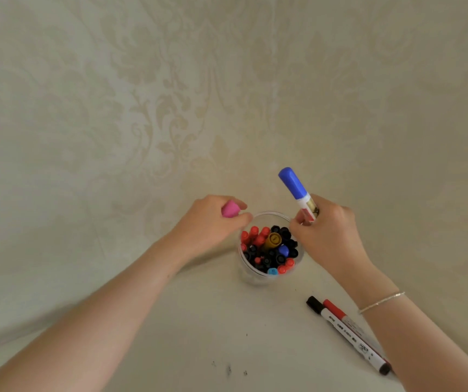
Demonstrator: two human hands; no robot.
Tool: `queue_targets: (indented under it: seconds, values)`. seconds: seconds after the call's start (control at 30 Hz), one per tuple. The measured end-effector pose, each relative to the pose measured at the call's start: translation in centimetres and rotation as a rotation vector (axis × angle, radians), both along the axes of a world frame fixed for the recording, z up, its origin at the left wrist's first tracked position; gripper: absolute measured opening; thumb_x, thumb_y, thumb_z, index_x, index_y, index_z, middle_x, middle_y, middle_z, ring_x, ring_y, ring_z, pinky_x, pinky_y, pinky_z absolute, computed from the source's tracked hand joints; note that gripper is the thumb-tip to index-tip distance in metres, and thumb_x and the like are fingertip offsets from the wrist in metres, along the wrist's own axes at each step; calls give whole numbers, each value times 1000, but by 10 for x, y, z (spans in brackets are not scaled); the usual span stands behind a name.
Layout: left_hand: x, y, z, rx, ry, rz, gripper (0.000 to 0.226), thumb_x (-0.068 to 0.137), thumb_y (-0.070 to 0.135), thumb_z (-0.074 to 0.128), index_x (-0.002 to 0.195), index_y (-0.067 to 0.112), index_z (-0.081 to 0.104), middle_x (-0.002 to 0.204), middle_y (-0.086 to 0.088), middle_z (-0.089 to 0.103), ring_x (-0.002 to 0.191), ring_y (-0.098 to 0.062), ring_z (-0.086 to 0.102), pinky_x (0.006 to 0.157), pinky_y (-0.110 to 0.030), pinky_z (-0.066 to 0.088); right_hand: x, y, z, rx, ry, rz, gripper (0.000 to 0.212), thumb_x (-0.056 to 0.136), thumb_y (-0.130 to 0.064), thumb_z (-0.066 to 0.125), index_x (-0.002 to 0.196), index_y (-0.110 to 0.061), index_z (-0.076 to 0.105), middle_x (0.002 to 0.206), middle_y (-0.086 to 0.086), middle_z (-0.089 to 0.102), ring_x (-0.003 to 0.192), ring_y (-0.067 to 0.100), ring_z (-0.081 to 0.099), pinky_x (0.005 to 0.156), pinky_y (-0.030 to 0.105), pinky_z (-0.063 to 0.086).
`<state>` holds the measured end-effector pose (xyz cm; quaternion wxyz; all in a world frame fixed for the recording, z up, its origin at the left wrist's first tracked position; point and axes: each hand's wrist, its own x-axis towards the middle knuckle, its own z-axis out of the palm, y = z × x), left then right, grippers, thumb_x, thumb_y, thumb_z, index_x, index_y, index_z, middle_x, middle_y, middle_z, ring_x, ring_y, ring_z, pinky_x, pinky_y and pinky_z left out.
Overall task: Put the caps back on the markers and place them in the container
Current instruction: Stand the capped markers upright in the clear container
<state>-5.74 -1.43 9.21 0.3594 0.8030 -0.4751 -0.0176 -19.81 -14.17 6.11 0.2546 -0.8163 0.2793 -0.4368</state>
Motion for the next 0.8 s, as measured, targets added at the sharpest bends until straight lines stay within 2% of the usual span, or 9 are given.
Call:
queue_targets:
  seconds: [0.1,0.2,0.3,0.37,0.5,0.57,0.63,0.67,0.8]
  values:
    - [-6,-3,-1,54,-82,-84,13,88,24,60,99,22,68,52,11,62,52,-10,64,61,-18,52,0,3,4,4,42,3,10,78,-5,57,74,2,52,63,15,51,54,20,36,48,27,30]
    - [-9,-7,-3,39,-179,-53,8,83,17,59,87,13,65,67,-3,66,62,-19,67,70,-38,56,-3,4,8,58,86,7,15,80,-10,62,76,1,53,67,17,54,55,21,40,51,28,34]
    - [-12,-12,-8,-4,-188,-23,11,79,20,64,79,9,62,70,-9,66,60,-21,68,64,-41,56,-12,3,16,111,176,4,37,82,-37,66,75,-9,43,68,3,44,57,18,37,52,30,30]
    - [-10,-14,-9,-26,-169,-12,12,80,21,65,78,9,64,68,-8,67,60,-20,68,64,-40,56,-18,4,24,205,162,76,37,86,-44,57,79,-12,41,71,1,41,60,18,36,55,30,29]
    - [-6,-16,-5,-17,-130,-18,11,82,22,62,83,13,68,64,-4,68,60,-16,69,71,-38,58,-19,8,41,355,-146,257,26,95,-28,45,77,-10,50,81,9,40,68,20,37,59,28,33]
    - [-7,-17,-5,-25,-122,-29,11,82,22,63,82,13,69,62,-4,68,59,-15,69,71,-38,58,-14,12,43,284,-115,302,29,96,-30,48,80,-11,63,89,15,49,69,16,45,60,14,39]
    - [-8,-18,-3,-34,-135,-26,11,82,22,64,79,13,69,64,-5,68,62,-18,69,70,-39,57,-9,16,42,282,-100,398,14,93,-23,56,90,-14,67,90,15,58,67,8,54,60,9,42]
    - [-7,-19,-3,-33,-141,-25,12,82,23,64,77,12,68,64,-6,68,63,-19,69,69,-40,57,-8,17,40,294,-93,424,5,90,-17,61,92,-16,66,85,11,61,62,6,58,60,12,47]
    - [-4,-20,-2,-18,-161,-31,21,84,28,66,77,9,68,65,-11,68,67,-25,68,68,-44,56,-6,17,29,177,-78,294,28,77,2,66,87,-22,56,86,6,69,74,21,69,74,40,57]
